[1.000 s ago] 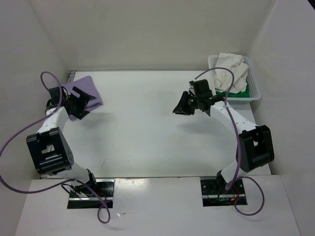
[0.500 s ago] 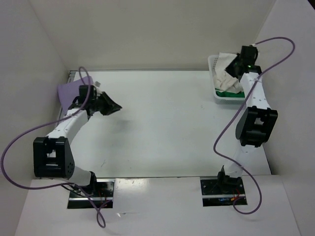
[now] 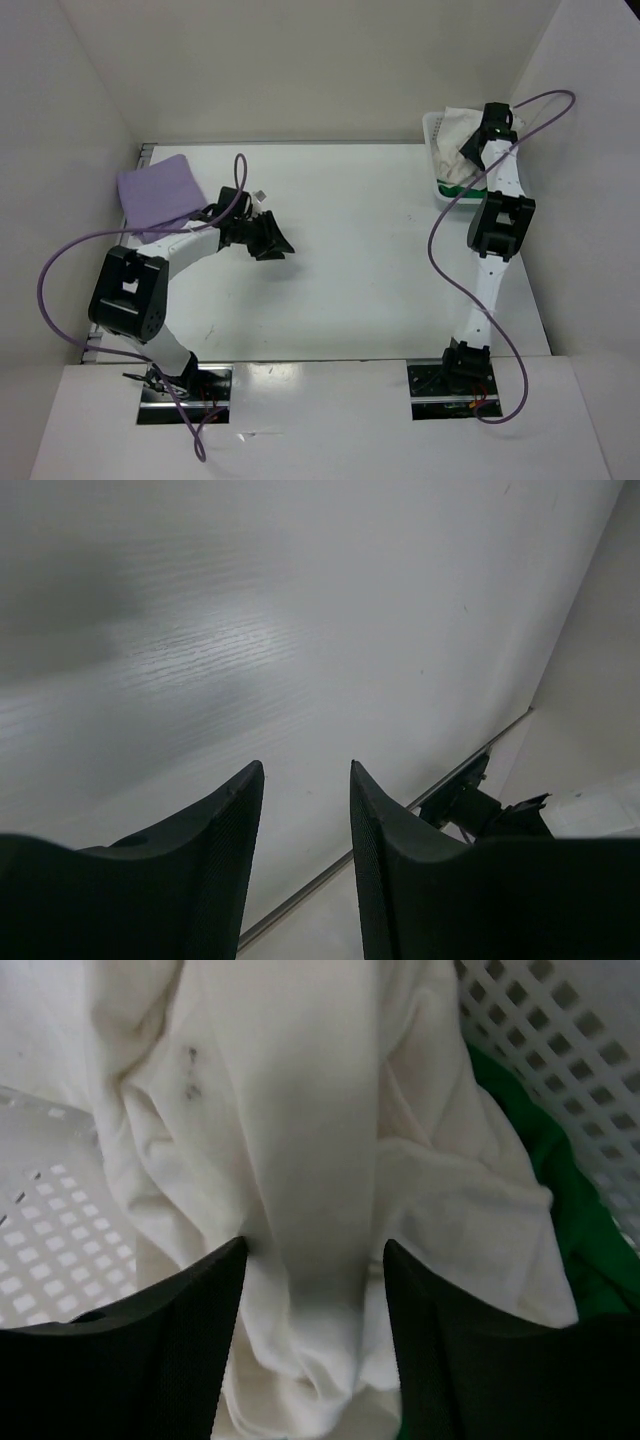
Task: Fold and stack the t-shirts
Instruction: Grab crumpled tshirt from bin with the right arm
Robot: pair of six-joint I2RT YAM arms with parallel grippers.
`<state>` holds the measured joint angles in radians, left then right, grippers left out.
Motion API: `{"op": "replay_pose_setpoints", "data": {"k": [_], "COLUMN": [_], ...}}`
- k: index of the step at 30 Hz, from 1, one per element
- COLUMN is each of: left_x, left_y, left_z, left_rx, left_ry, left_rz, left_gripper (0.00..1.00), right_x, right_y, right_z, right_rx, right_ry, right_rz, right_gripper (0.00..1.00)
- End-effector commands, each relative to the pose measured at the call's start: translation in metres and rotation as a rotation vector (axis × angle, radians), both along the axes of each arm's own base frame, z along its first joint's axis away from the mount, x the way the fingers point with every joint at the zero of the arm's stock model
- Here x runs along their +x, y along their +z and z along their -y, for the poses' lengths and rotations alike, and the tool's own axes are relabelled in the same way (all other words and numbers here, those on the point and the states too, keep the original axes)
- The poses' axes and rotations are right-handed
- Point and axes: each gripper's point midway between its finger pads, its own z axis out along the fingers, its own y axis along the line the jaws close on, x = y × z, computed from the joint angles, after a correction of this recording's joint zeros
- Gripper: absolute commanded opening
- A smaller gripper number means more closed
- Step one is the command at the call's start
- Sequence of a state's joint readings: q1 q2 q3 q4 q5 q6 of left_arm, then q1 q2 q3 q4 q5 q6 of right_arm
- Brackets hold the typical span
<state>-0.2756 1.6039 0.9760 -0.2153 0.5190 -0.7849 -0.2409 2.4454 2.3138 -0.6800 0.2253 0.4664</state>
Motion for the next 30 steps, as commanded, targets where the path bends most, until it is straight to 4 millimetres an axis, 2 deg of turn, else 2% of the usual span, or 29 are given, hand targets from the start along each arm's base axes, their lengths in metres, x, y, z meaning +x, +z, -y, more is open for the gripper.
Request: {"op": "replay_pose_setpoints", "data": {"k": [1, 2, 3, 6, 8, 9, 11, 12, 13, 14, 15, 16, 17, 18, 19, 20, 21, 22, 23, 24, 25, 26, 27, 28, 29, 30], "left_x": [0.009, 0.007, 0.007, 0.008, 0.007, 0.007, 0.008, 0.016, 0.019, 0.021, 0.024, 0.029, 0.032, 0.033, 0.036, 0.034, 0.04, 0.041, 0.043, 0.048, 0.049, 0.053, 0.057, 0.06, 0.063, 0.069], "left_y": [0.009, 0.005, 0.005, 0.007, 0.006, 0.006, 0.009, 0.019, 0.024, 0.027, 0.032, 0.042, 0.046, 0.05, 0.056, 0.061, 0.061, 0.073, 0.077, 0.081, 0.091, 0.097, 0.101, 0.105, 0.106, 0.112], "left_z": [0.014, 0.017, 0.017, 0.022, 0.025, 0.025, 0.025, 0.028, 0.029, 0.029, 0.03, 0.032, 0.033, 0.035, 0.03, 0.031, 0.022, 0.019, 0.015, 0.007, 0.001, -0.004, -0.017, -0.024, -0.032, -0.048], "left_rx": [-0.028, -0.029, -0.029, -0.039, -0.032, -0.035, -0.035, -0.044, -0.048, -0.049, -0.05, -0.056, -0.059, -0.069, -0.071, -0.085, -0.087, -0.104, -0.111, -0.117, -0.121, -0.131, -0.139, -0.144, -0.147, -0.157], "left_ry": [-0.057, -0.058, -0.058, -0.053, -0.057, -0.051, -0.051, -0.051, -0.051, -0.051, -0.057, -0.058, -0.058, -0.065, -0.052, -0.063, -0.03, -0.03, -0.012, 0.019, 0.033, 0.055, 0.101, 0.126, 0.153, 0.207], "left_rz": [0.052, 0.032, 0.032, 0.026, 0.029, 0.022, 0.024, 0.051, 0.065, 0.068, 0.089, 0.108, 0.118, 0.124, 0.134, 0.139, 0.134, 0.164, 0.167, 0.169, 0.193, 0.204, 0.201, 0.205, 0.199, 0.202], "left_gripper": [0.47, 0.47, 0.47, 0.47, 0.47, 0.47, 0.47, 0.47, 0.49, 0.49, 0.49, 0.5, 0.52, 0.54, 0.56, 0.59, 0.62, 0.62, 0.64, 0.67, 0.67, 0.67, 0.7, 0.7, 0.71, 0.71], "right_x": [0.015, 0.019, 0.022, 0.027, 0.03, 0.03, 0.028, 0.021, 0.016, 0.01, 0.008, -0.013, -0.022, -0.029, -0.053, -0.064, -0.074, -0.099, -0.114, -0.126, -0.141, -0.171, -0.188, -0.199, -0.223, -0.243], "right_y": [0.022, 0.008, 0.008, 0.018, 0.039, 0.073, 0.111, 0.145, 0.164, 0.18, 0.176, 0.231, 0.249, 0.247, 0.292, 0.307, 0.309, 0.348, 0.365, 0.371, 0.393, 0.418, 0.435, 0.444, 0.461, 0.468], "right_z": [0.005, 0.004, 0.003, -0.003, -0.012, -0.018, -0.032, -0.047, -0.054, -0.061, -0.074, -0.079, -0.09, -0.091, -0.103, -0.113, -0.121, -0.137, -0.154, -0.17, -0.191, -0.217, -0.246, -0.256, -0.285, -0.312], "right_rx": [-0.039, -0.025, -0.02, 0.013, 0.03, 0.017, -0.003, -0.004, -0.019, -0.029, -0.016, -0.021, -0.019, -0.011, -0.005, 0.016, 0.033, 0.041, 0.073, 0.102, 0.127, 0.158, 0.21, 0.234, 0.283, 0.353], "right_ry": [0.004, 0.015, 0.022, 0.026, 0.028, 0.038, 0.053, 0.07, 0.071, 0.076, 0.087, 0.09, 0.114, 0.107, 0.132, 0.179, 0.214, 0.271, 0.359, 0.407, 0.472, 0.593, 0.685, 0.74, 0.848, 0.992], "right_rz": [0.033, 0.022, 0.03, 0.063, 0.106, 0.162, 0.219, 0.27, 0.299, 0.325, 0.331, 0.441, 0.49, 0.51, 0.605, 0.641, 0.65, 0.736, 0.779, 0.802, 0.862, 0.916, 0.957, 0.979, 1.016, 1.022], "right_gripper": [0.62, 0.55, 0.36, 0.04, 0.0, 0.0, 0.0, 0.0, 0.0, 0.0, 0.0, 0.0, 0.0, 0.0, 0.0, 0.0, 0.0, 0.0, 0.0, 0.0, 0.0, 0.0, 0.0, 0.0, 0.0, 0.0]}}
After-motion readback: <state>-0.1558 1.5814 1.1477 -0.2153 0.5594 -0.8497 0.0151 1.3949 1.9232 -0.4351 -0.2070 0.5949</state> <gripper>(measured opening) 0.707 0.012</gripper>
